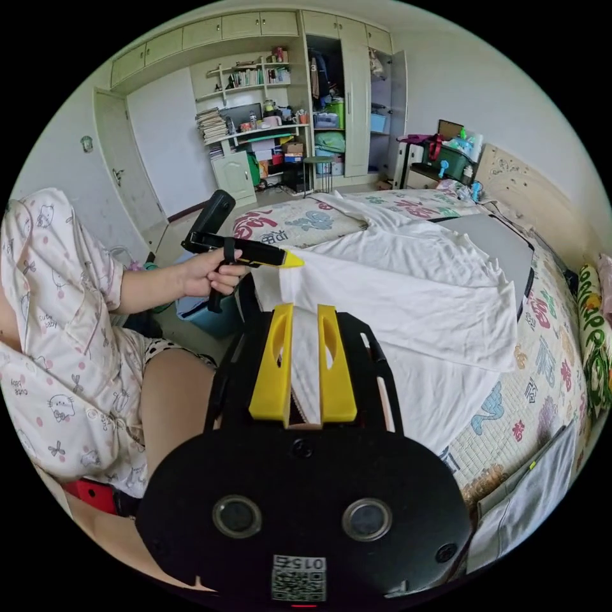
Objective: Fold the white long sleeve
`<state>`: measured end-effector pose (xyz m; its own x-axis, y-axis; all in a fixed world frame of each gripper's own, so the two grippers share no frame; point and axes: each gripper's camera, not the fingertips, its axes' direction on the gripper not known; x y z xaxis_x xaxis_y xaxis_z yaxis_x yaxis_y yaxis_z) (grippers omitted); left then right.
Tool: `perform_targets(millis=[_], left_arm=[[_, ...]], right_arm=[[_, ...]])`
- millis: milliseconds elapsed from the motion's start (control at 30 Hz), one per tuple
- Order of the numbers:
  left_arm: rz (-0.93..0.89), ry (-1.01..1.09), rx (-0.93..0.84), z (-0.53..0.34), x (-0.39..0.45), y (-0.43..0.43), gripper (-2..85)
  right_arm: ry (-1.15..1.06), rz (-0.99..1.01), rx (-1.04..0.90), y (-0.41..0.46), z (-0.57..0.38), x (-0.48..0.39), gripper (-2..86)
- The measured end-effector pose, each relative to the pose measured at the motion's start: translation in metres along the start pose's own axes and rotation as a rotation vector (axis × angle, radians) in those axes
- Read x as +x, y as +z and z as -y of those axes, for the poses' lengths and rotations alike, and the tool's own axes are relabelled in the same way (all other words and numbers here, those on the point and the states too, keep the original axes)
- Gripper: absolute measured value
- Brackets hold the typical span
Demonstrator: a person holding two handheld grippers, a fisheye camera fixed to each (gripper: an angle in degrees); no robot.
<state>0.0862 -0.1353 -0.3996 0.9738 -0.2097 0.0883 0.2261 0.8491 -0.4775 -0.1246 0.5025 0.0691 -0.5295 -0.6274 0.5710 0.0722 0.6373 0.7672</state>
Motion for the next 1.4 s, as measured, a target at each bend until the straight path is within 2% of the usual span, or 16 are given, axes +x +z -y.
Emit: perform_targets(millis=[100, 233, 300, 400, 467, 667, 733, 833, 1000, 1100, 1267, 1400], left_arm=[[0.073, -0.016, -0.012, -0.031, 0.008, 0.011, -0.4], [0.150, 0.085, -0.001, -0.072, 0.041, 0.024, -0.3], [0.124, 0.121, -0.031, -0.088, 0.051, 0.036, -0.3], [0.175, 0.162, -0.074, -0.114, 0.061, 0.053, -0.3], [0.249, 0.111, -0.080, -0.134, 0.054, 0.063, -0.1], [0.244, 0.059, -0.150, -0.172, 0.043, 0.090, 1.2], [0.292, 0.088, -0.166, -0.178, 0.049, 0.099, 2.4], [0.335, 0.125, -0.139, -0.180, 0.056, 0.105, 5.1], [0.315, 0.198, 0.058, -0.156, 0.067, 0.103, 6.3], [0.331, 0.234, 0.100, -0.123, 0.071, 0.145, 8.0], [0.275, 0.289, -0.088, -0.047, 0.056, 0.314, 9.4], [0.200, 0.241, -0.187, 0.004, 0.033, 0.440, 10.1]], right_arm=[[0.007, 0.019, 0.016, -0.038, 0.030, 0.022, 7.7], [0.105, 0.066, 0.091, -0.108, 0.079, 0.082, 7.8], [0.166, 0.093, 0.134, -0.140, 0.102, 0.115, 7.5], [0.303, 0.137, 0.199, -0.193, 0.140, 0.180, 6.7], [0.443, 0.179, 0.268, -0.237, 0.168, 0.240, 6.9], [0.874, 0.260, 0.569, -0.343, 0.183, 0.403, 8.0], [0.934, 0.253, 0.597, -0.369, 0.196, 0.450, 8.3], [1.038, 0.160, 0.492, -0.397, 0.229, 0.527, 8.9], [1.091, 0.250, 0.522, -0.437, 0.287, 0.643, 9.6], [1.096, 0.219, 0.523, -0.459, 0.330, 0.708, 9.8], [1.138, 0.233, 0.525, -0.479, 0.393, 0.829, 10.4], [1.120, 0.214, 0.490, -0.490, 0.426, 0.895, 10.6]])
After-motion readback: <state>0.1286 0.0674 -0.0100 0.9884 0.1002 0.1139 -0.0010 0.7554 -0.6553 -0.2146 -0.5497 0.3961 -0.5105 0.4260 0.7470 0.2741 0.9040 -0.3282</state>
